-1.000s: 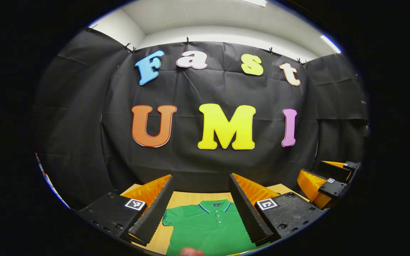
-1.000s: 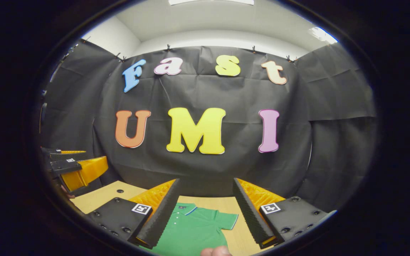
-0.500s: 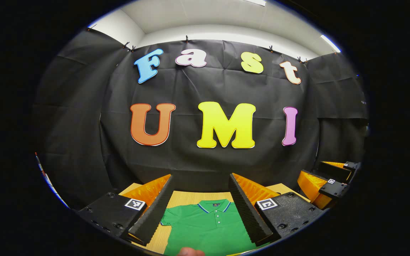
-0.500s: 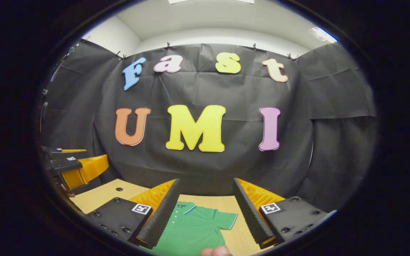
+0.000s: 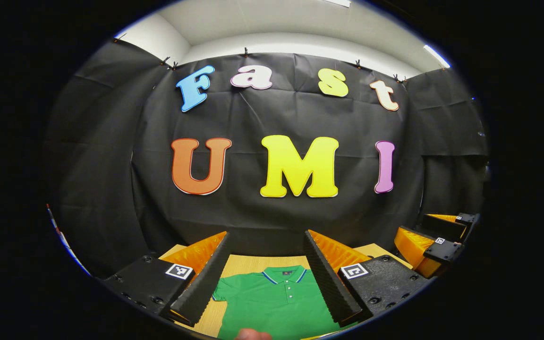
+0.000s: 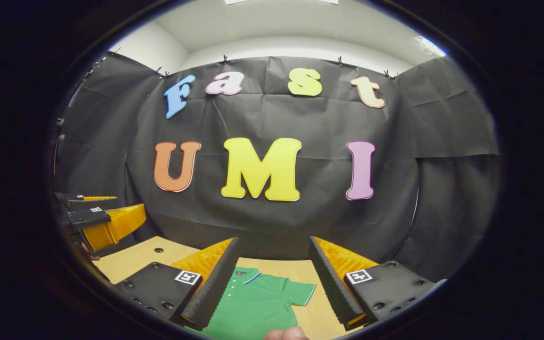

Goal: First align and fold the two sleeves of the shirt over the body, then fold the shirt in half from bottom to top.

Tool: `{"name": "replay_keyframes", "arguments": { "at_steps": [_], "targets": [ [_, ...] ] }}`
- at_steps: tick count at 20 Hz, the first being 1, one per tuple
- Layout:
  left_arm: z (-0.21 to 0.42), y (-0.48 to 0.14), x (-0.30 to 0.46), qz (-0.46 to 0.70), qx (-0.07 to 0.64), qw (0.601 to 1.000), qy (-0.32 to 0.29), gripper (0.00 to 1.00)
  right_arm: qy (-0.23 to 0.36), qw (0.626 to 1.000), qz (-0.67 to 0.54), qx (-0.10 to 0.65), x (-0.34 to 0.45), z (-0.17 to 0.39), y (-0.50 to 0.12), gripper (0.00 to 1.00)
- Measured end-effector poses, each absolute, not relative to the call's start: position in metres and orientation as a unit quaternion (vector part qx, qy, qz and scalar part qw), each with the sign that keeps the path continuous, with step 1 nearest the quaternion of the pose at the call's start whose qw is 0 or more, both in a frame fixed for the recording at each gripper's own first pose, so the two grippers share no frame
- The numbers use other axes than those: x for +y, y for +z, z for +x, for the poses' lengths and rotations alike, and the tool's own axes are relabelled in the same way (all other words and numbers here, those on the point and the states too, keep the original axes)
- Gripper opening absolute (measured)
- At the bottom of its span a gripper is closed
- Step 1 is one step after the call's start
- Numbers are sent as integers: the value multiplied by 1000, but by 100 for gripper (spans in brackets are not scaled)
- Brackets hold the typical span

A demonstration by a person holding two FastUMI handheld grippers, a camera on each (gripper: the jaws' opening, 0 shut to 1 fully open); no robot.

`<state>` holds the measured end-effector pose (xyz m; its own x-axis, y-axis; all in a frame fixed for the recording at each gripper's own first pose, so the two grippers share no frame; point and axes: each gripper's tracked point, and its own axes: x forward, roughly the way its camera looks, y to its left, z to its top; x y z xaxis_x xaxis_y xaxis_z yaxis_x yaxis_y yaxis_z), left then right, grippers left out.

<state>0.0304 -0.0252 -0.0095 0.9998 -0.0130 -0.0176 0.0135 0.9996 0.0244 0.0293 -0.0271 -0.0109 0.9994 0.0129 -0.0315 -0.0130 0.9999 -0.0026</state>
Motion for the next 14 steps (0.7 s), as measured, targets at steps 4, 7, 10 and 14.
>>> {"name": "replay_keyframes", "arguments": {
  "at_steps": [4, 7, 10, 14],
  "targets": [
    [31, -15, -26, 15, 16, 1000, -8, 98, 3, 999, -3, 34, -41, 36, -22, 94],
    [30, -26, -25, 23, 29, 999, -7, 97, -8, 998, 2, 63, -61, 49, -44, 93],
    [27, -40, -22, 31, 47, 998, -1, 98, 5, 994, -7, 110, -71, 71, -80, 94],
    [27, -50, -19, 34, 65, 997, 6, 98, 15, 984, -1, 178, -91, 99, -135, 95]
  ]
}}
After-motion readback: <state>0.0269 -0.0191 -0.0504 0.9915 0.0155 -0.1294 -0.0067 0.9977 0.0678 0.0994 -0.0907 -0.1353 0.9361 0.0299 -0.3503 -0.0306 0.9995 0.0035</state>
